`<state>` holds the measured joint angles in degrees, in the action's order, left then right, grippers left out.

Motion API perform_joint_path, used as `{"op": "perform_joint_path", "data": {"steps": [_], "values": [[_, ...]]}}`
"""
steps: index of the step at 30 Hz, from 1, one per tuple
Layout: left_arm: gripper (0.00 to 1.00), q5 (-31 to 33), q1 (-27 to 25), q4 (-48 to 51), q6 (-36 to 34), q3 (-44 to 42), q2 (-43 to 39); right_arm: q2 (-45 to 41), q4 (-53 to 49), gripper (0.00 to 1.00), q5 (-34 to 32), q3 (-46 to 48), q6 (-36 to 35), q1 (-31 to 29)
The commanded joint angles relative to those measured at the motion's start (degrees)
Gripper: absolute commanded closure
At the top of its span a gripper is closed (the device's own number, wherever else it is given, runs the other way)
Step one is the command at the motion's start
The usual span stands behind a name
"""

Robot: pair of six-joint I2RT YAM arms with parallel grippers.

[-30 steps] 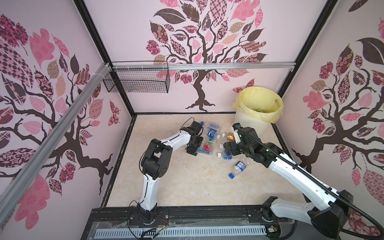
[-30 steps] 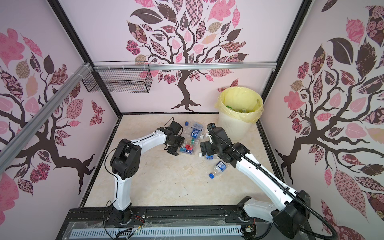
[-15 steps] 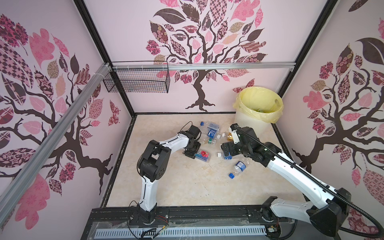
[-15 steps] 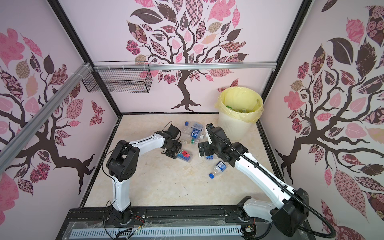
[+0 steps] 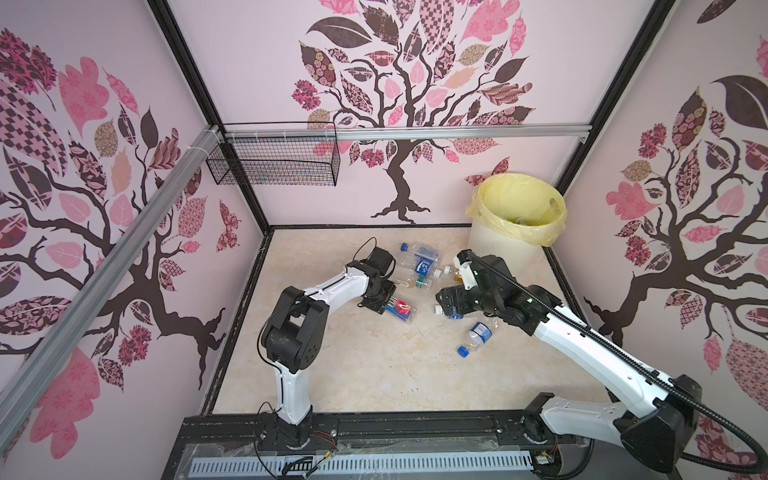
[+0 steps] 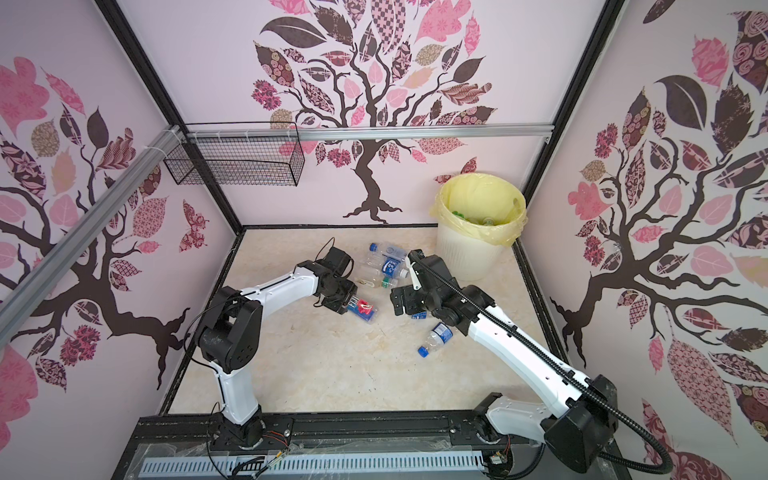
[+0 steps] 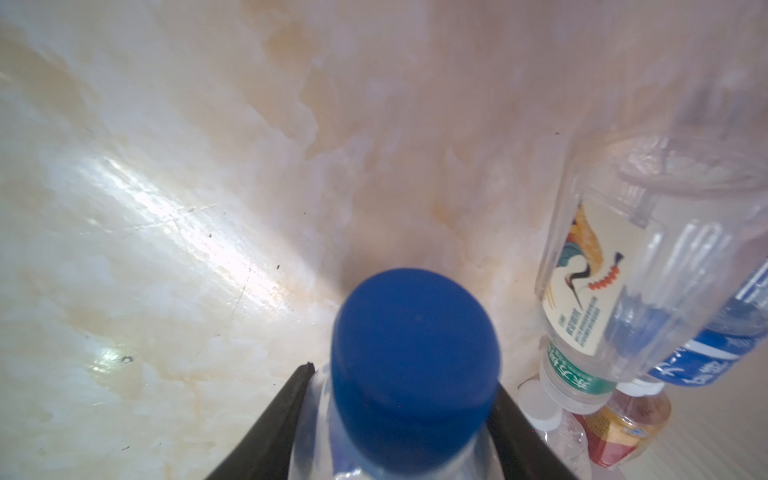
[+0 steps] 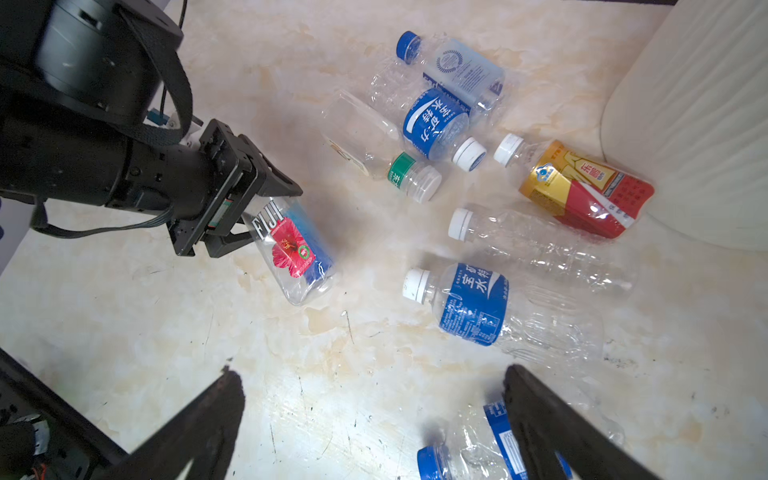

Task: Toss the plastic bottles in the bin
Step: 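Lift the Fiji bottle with the left gripper while the right gripper approaches it, then grasp the Fiji bottle's body with the right gripper and open the left gripper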

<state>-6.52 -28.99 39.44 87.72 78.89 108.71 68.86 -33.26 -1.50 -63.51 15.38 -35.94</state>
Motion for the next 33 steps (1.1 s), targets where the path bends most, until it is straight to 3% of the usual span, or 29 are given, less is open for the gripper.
{"op": "perform_joint_path", "data": {"steps": [1, 8, 17, 25, 33], "values": [[0.53, 0.4, 0.4, -1.8, -4.7, -0.4, -2.7, 0.8, -1.0, 0.00, 2.4, -1.5, 0.9, -0.3], [0.57, -4.4, 0.2, -5.1, -16.8, 5.1, -4.3, 0.1, 0.7, 0.00, 9.2, -0.7, 1.6, -0.3], [0.57, -9.0, -2.2, -12.1, -26.4, 6.5, -10.1, 2.5, 3.8, 0.00, 16.3, -3.0, 3.9, 0.0], [0.56, -11.7, -4.8, -16.1, -30.1, 8.7, -11.9, 5.7, 3.2, 0.00, 21.3, -8.5, 3.4, 7.4], [0.56, -11.7, -6.3, -16.2, -29.3, 11.7, -11.8, 7.1, 3.8, 0.00, 22.0, -10.5, 3.1, 7.4]]}}
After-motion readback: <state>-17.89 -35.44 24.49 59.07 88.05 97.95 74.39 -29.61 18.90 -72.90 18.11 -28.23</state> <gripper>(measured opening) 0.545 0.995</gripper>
